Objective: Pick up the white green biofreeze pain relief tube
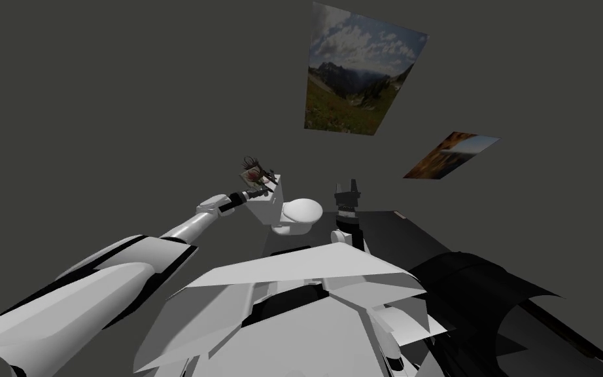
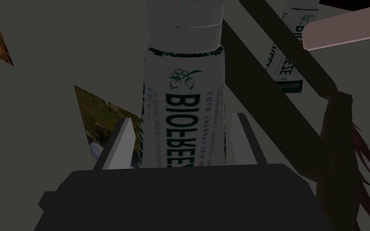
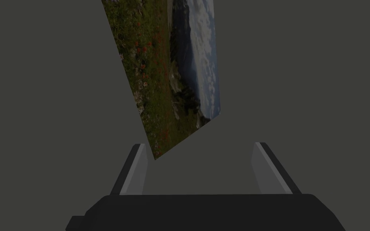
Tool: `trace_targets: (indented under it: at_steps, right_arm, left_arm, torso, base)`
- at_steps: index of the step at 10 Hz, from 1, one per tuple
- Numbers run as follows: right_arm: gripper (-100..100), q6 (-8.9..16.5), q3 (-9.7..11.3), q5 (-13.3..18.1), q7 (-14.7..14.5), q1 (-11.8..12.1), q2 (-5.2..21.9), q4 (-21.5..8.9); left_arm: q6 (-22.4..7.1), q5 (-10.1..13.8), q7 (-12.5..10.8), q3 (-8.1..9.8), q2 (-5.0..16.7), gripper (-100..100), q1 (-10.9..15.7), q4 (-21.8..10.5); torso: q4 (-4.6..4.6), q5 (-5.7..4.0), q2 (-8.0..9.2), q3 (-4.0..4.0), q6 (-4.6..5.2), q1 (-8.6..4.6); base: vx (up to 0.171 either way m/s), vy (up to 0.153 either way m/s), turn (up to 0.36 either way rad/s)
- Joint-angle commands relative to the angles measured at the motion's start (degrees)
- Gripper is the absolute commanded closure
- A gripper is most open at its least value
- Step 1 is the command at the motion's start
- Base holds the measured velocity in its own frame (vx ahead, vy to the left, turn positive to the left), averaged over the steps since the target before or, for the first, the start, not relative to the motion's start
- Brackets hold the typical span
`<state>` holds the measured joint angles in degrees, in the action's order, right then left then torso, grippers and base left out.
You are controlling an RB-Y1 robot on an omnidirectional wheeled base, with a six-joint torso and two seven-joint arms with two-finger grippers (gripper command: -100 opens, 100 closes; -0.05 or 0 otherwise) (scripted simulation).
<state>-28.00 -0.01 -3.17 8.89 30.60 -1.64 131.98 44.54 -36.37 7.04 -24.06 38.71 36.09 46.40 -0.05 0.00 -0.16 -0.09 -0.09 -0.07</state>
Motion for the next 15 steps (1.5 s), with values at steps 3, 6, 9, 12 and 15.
trace_targets:
  at_steps: [3,6,9,12,15]
  right_arm:
    - [0,0.0,0.0,0.0,0.0,0.0,0.0,0.0]
    - [0,0.0,0.0,0.0,0.0,0.0,0.0,0.0]
    - [0,0.0,0.0,0.0,0.0,0.0,0.0,0.0]
    - [0,0.0,0.0,0.0,0.0,0.0,0.0,0.0]
    - [0,0.0,0.0,0.0,0.0,0.0,0.0,0.0]
  left_arm:
    - [-1.14,0.36,-0.34,2.26,1.97,100,-6.14,6.67]
    - [-1.95,0.72,-0.53,4.49,3.79,100,-11.52,12.21]
    - [-2.77,1.08,-0.71,6.72,5.61,100,-16.83,17.75]
    - [-3.58,1.44,-0.9,8.95,7.44,100,-22.28,23.28]
    - [-4.39,1.8,-1.08,11.18,9.26,100,-27.49,28.79]
  torso:
    - [0.0,0.0,-0.02,-0.01,-0.02,-0.02]
    - [-0.09,0.03,0.0,-0.04,-0.01,0.0]
    - [-0.17,0.07,0.01,-0.08,0.03,-0.03]
    - [-0.19,0.09,0.08,-0.05,0.01,0.0]
    - [-0.34,0.16,-0.05,-0.2,-0.06,0.11]
  base:
    - [0.056,-0.017,-0.02]
    - [0.055,-0.012,-0.022]
    - [0.059,-0.012,-0.023]
    - [0.05,-0.016,-0.02]
    - [0.057,-0.012,-0.02]
